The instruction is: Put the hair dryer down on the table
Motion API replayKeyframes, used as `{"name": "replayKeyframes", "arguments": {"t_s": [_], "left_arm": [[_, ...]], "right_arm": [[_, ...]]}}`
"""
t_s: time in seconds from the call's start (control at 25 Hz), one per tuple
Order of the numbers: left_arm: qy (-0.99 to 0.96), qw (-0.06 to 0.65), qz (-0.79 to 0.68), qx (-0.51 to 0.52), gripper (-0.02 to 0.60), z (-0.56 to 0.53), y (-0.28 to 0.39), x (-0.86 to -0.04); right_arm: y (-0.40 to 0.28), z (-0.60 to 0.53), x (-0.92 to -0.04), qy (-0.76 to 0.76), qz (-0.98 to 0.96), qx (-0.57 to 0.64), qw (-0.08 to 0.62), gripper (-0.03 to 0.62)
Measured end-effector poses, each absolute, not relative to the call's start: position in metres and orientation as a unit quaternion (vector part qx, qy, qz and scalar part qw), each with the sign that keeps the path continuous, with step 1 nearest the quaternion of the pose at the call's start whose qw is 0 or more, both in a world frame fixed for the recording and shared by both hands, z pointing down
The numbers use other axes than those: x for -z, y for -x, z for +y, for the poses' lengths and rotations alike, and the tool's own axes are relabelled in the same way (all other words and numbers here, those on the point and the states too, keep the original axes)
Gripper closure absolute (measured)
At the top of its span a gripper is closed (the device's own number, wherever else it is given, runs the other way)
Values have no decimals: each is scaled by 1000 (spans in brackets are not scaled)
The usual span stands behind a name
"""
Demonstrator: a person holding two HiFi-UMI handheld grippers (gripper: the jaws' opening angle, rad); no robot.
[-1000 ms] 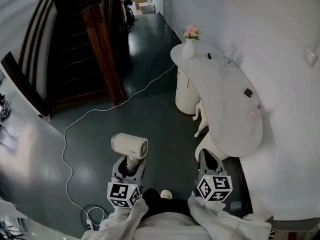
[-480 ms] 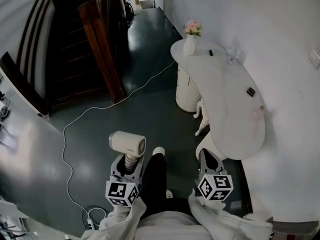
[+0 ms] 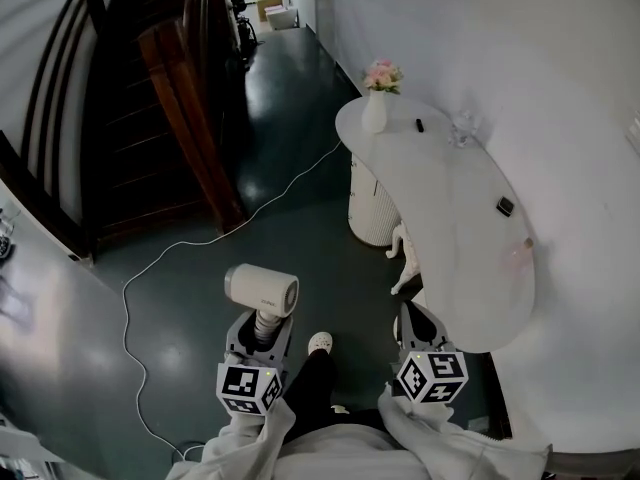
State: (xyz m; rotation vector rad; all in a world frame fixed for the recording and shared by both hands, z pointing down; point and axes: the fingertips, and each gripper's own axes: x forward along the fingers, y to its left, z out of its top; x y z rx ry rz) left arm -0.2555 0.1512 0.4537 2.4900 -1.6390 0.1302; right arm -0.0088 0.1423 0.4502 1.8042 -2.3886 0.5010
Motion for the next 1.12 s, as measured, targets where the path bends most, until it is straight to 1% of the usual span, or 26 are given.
{"name": "replayKeyframes", "arguments": {"t_s": [0.44,0.76,1.12], "left_arm": [[-844,83,-529,-37,351,39,269,-446],[-856,82,-509,-43,351,-23,270,-449],[-873,69,-481,-47,351,-82,269,-452]], "right_arm": [[17,36,-431,-613,-772,-157,53,545],[19,-18,-433,-628,-759,-162,51,545],[13,-66,-434,-656,-738,-155,32,545]]}}
